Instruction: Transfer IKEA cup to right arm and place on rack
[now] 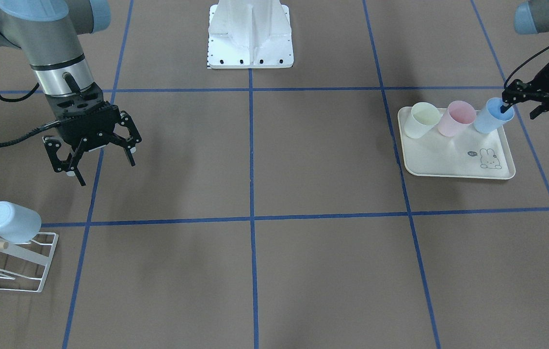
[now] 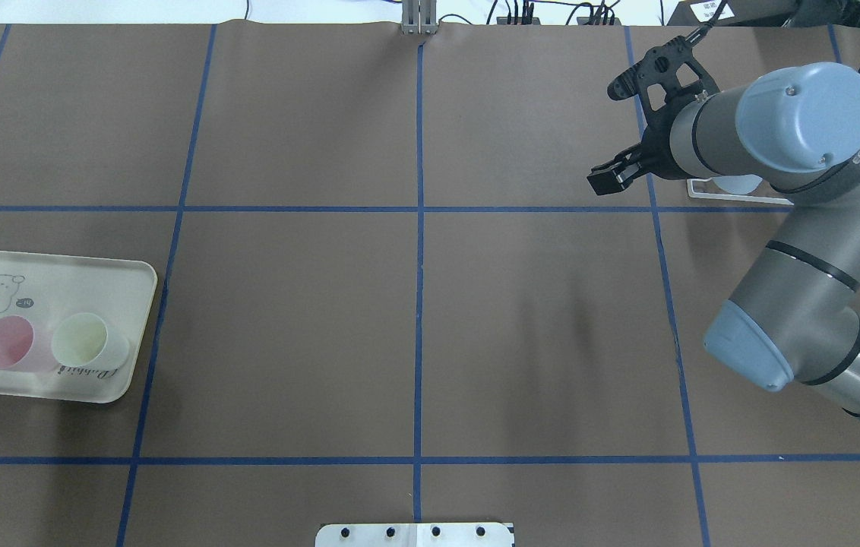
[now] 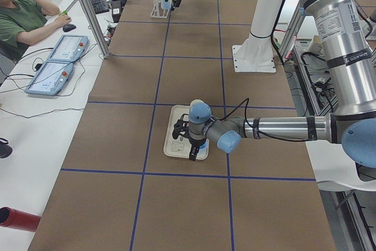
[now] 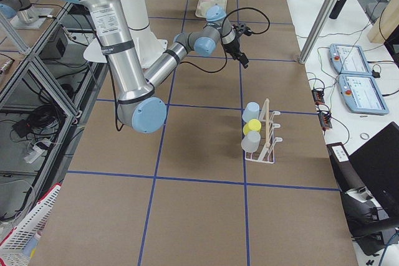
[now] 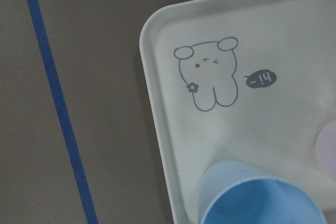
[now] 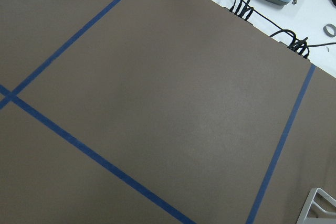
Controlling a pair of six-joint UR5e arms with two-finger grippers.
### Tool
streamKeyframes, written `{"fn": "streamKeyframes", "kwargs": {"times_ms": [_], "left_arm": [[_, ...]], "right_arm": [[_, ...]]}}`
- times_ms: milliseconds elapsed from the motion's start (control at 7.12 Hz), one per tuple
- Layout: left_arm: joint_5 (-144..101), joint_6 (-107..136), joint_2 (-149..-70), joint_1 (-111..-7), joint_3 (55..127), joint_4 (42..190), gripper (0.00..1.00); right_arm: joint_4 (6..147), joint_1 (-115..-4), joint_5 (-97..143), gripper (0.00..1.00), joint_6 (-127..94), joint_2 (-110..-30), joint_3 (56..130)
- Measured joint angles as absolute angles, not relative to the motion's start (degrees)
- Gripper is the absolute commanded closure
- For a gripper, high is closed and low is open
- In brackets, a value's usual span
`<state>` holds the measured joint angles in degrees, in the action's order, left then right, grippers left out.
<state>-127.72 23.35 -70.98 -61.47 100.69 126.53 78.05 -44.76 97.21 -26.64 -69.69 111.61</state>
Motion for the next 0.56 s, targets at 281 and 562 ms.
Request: {"fn": "streamKeyframes", "kwargs": {"times_ms": [281,562], "left_arm": [[-127.99,23.3,-71.01,-61.44,100.74,126.48,1.0],[-128.43,23.29,-71.07,-61.44,101.05,126.35,1.0]], "right_arm": [[78.05,-44.67,97.21,0.01,-26.63,-69.7,111.55],[78.05,-44.59,97.19,0.01,-26.55,-69.7,111.53]]}}
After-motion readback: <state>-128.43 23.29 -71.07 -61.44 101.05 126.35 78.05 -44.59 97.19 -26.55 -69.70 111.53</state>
